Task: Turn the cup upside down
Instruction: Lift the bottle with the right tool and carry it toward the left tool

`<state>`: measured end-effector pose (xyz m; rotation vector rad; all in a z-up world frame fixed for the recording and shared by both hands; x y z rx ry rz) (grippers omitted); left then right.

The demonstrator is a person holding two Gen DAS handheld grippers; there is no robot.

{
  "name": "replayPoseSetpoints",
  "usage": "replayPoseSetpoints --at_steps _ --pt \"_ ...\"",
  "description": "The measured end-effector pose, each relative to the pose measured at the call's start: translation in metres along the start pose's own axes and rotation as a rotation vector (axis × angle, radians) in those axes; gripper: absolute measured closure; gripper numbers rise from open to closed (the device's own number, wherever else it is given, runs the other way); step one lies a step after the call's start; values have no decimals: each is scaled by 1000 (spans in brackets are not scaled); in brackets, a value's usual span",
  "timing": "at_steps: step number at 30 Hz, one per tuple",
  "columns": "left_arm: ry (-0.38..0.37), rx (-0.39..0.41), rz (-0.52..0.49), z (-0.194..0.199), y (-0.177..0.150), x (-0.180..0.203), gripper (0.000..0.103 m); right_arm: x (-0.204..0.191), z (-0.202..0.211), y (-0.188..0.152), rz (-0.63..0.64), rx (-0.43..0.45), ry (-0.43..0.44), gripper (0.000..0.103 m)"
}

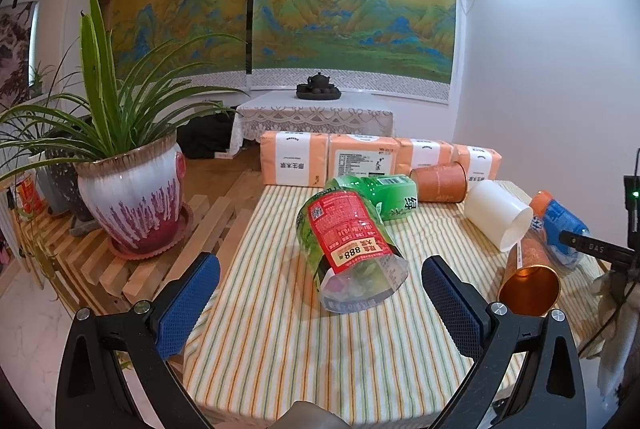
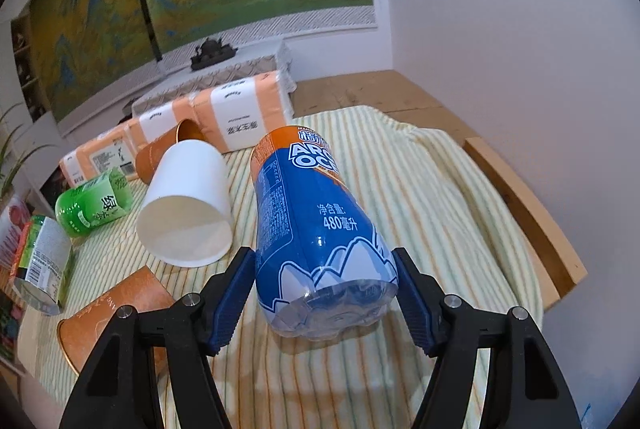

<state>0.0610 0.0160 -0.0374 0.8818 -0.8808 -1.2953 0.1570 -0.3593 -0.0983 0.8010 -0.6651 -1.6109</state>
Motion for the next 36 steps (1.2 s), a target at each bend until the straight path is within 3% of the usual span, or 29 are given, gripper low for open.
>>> replayPoseSetpoints --at_steps 9,15,20,23,27,36 --pt "-5 2 -11 5 -2 2 1 -5 42 -13 -14 84 -3 39" --pt "2 10 -9 13 -3 -5 1 -53 95 -17 49 147 102 39" --pt "8 11 -6 22 -7 -14 1 -104 120 -39 105 134 208 39" --pt "14 14 1 27 -9 -21 1 -127 120 -52 121 93 265 39" --pt "14 11 0 31 -12 -26 1 -150 107 -66 137 48 276 38" --pt "11 -4 6 27 -19 -30 1 -174 73 -97 120 -36 228 38"
Point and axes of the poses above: each gripper's, at about its wrist camera, not at the fingertips, and z roughly against the way its jaws point, x to its right, y to its top, the point moved 3 cm from there along -z, roughly the way its jaws point, and after that the axes turned 3 degrees about x, right-handed, at the moved point
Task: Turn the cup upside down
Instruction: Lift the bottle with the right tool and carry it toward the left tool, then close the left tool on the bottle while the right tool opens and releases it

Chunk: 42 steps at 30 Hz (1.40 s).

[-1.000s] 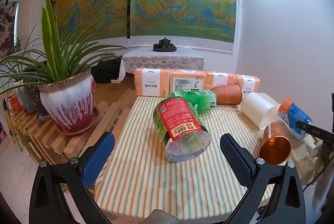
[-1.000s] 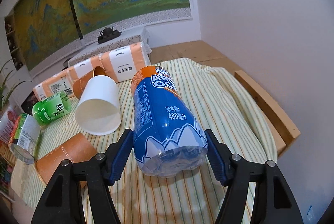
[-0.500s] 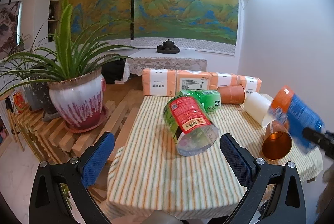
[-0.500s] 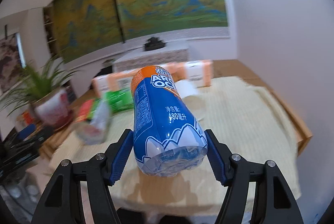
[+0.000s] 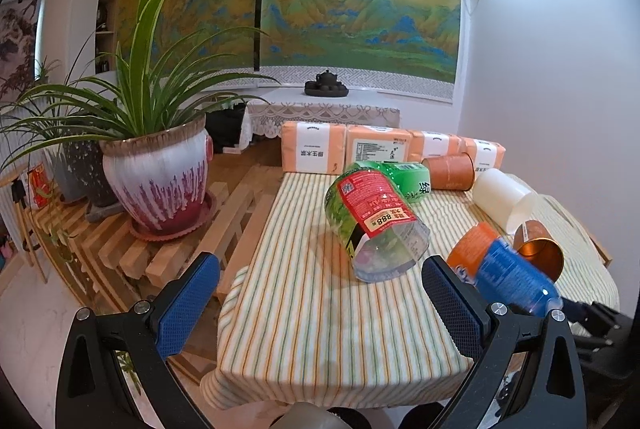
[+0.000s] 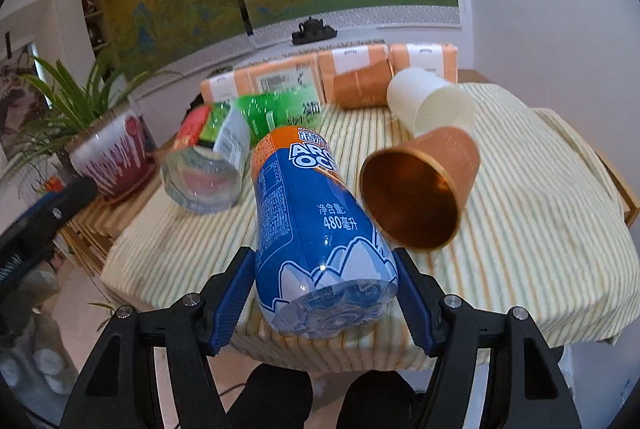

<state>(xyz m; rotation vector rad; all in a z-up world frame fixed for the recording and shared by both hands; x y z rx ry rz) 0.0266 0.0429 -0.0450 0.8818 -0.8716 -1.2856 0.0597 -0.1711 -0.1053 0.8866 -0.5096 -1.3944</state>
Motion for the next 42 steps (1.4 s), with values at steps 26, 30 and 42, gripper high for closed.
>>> replayPoseSetpoints --at_steps 26,30,42 --pt "-80 -14 -23 22 -28 69 1 43 89 -4 22 180 28 20" --pt "-117 -6 -16 24 -34 97 1 62 98 -10 5 206 -24 20" --pt "-119 15 -38 6 -56 177 1 113 102 -18 -90 210 -91 20"
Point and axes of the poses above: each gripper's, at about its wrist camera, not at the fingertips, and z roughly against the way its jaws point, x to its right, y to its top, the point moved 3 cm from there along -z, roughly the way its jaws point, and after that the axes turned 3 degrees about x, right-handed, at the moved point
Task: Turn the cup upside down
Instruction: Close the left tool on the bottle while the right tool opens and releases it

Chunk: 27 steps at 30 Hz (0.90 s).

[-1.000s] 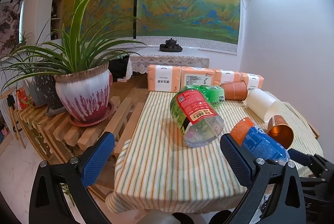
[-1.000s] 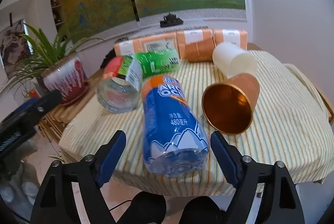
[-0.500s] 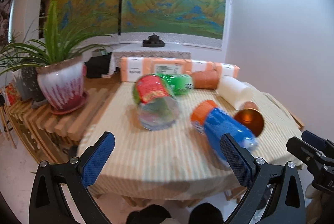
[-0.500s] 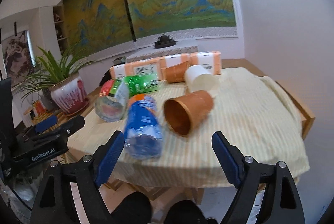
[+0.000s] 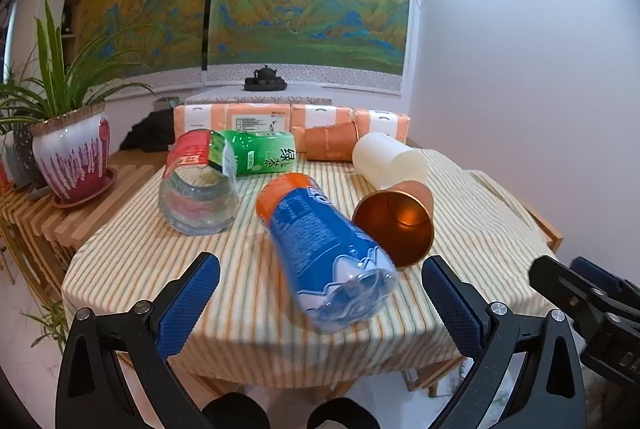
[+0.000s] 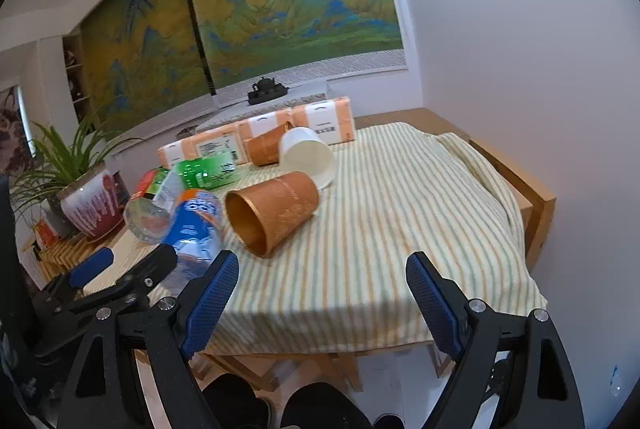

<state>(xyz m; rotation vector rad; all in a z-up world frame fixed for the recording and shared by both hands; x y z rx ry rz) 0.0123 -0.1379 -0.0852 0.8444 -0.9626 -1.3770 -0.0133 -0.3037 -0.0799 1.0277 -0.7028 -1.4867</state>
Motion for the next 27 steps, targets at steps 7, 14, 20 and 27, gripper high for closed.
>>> replayPoseSetpoints --at_steps 7,14,20,27 --pt "108 37 -40 -26 -8 16 1 13 -6 -4 -29 -17 -3 20" --pt "132 49 -82 -35 -15 19 1 21 -9 -6 -38 -30 -9 20" --pt "128 35 -91 -41 -19 18 18 25 -11 -5 -63 -36 -3 20" --pt "108 24 -99 -39 -20 12 29 26 -10 -2 -75 -29 0 20"
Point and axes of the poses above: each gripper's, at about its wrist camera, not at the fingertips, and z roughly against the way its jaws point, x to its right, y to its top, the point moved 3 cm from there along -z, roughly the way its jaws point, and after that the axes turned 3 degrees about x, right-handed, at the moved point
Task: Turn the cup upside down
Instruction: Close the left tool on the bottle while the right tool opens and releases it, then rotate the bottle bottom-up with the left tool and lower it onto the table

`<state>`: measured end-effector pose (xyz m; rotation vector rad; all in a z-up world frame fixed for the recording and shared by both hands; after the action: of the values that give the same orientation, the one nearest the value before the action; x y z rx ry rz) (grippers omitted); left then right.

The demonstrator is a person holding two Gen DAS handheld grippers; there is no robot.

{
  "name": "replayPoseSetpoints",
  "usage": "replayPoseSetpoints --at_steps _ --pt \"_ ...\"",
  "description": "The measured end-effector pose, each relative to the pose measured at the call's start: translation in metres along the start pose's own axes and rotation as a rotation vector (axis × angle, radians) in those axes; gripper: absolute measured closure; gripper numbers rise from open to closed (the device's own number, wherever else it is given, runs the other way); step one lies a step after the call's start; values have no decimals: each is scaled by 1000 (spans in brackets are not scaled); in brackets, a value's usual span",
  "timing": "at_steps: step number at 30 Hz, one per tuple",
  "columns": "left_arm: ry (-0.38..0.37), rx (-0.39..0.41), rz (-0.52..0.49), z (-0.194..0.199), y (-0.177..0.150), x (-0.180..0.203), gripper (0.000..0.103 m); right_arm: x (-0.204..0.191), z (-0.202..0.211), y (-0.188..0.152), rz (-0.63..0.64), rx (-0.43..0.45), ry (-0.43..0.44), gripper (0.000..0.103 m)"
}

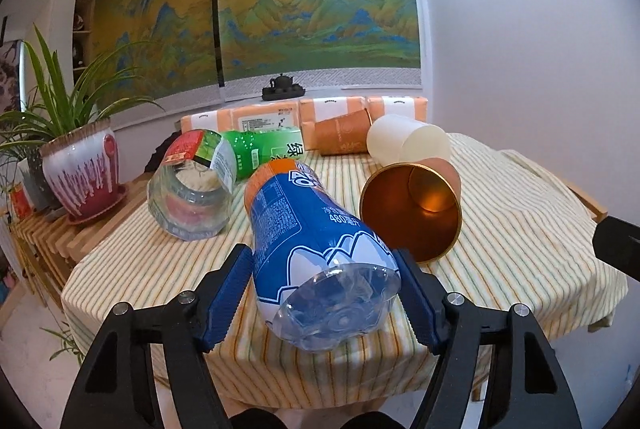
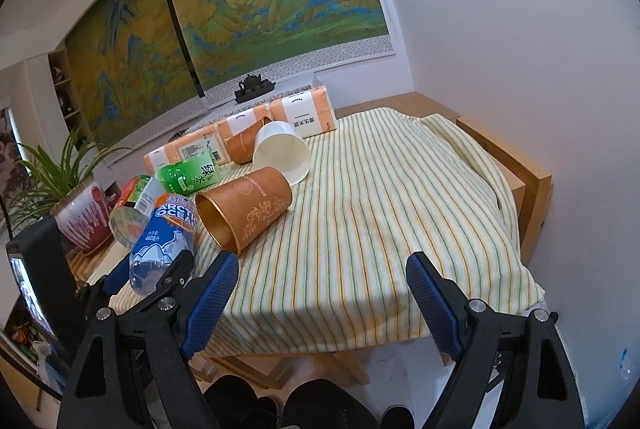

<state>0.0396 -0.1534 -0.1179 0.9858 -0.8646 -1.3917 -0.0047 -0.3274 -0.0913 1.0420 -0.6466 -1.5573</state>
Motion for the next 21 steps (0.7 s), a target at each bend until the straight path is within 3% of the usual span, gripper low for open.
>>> replayPoseSetpoints --at_steps 13,21 --pt "-74 87 -40 33 32 -32 29 -8 -4 1 -16 -5 16 20" --pt "-134 84 -7 28 51 -47 29 -17 -9 1 -10 -13 16 20"
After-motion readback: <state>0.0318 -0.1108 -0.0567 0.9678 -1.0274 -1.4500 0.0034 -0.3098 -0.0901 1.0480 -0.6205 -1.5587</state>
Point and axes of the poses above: each gripper's, at about its wrist camera, not at the fingertips, and z roughly against the way its jaws point, x to its right, y to its top, the point moved 3 cm from there along -z, roughly the way its jaws point, and after that the axes turned 3 degrees about x, right-handed, at the moved point
